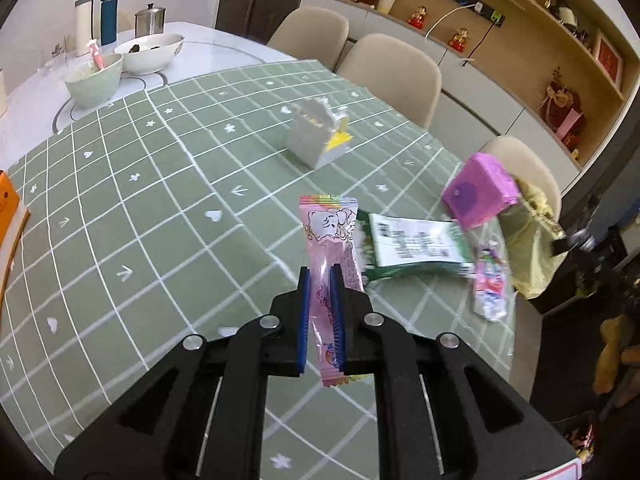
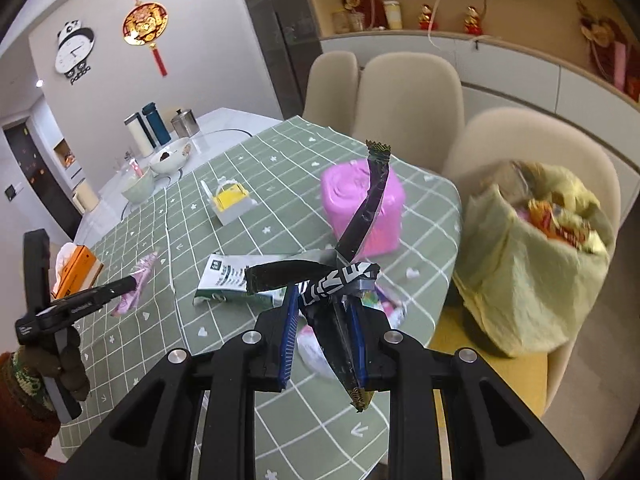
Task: Collect trash
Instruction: 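Grasp the pink candy wrapper with the left gripper while the right gripper holds the black strap, then carry the pink candy wrapper and black strap to the bin and release both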
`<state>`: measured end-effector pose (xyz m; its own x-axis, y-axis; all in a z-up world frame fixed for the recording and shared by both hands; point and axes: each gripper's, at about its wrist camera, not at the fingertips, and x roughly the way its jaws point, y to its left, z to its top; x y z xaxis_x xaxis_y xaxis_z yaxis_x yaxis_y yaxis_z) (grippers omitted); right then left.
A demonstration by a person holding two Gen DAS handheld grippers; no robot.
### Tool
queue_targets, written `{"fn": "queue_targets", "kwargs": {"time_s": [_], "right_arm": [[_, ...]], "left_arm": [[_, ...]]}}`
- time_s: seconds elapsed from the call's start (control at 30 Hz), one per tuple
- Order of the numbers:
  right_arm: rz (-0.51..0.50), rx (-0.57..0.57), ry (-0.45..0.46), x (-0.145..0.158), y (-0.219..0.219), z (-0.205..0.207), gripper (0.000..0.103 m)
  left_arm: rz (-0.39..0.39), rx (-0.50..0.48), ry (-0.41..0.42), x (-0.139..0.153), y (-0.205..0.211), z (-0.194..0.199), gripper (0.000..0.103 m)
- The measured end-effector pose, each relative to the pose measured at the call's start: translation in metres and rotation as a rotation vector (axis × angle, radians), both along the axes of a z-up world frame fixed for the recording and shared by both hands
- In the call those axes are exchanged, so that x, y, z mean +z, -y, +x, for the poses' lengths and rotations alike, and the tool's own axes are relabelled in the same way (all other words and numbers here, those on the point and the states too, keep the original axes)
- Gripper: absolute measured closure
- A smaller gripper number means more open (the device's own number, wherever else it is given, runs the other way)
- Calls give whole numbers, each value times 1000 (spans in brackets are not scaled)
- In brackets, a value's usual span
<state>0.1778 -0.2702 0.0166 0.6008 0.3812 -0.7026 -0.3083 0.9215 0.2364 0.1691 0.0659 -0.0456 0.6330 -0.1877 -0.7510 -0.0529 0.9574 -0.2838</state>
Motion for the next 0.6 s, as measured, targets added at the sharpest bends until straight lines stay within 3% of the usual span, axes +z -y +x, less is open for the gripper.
{"fn": "queue_targets", "kwargs": {"time_s": [0.23,0.4,0.47,0.6], "right_arm": [[39,43,33,6,17,3,80],[63,52,93,29,54,13,80],[65,52,116,38,72,18,80],[63,35,176,55,118,31,80]], "left_arm": [[47,-46,129,57,52,-9,94],[20,-56,202,93,99,11,93],[-30,-63,230,107,125,25,94],[-45,-100,276,124,183,51,93]]}}
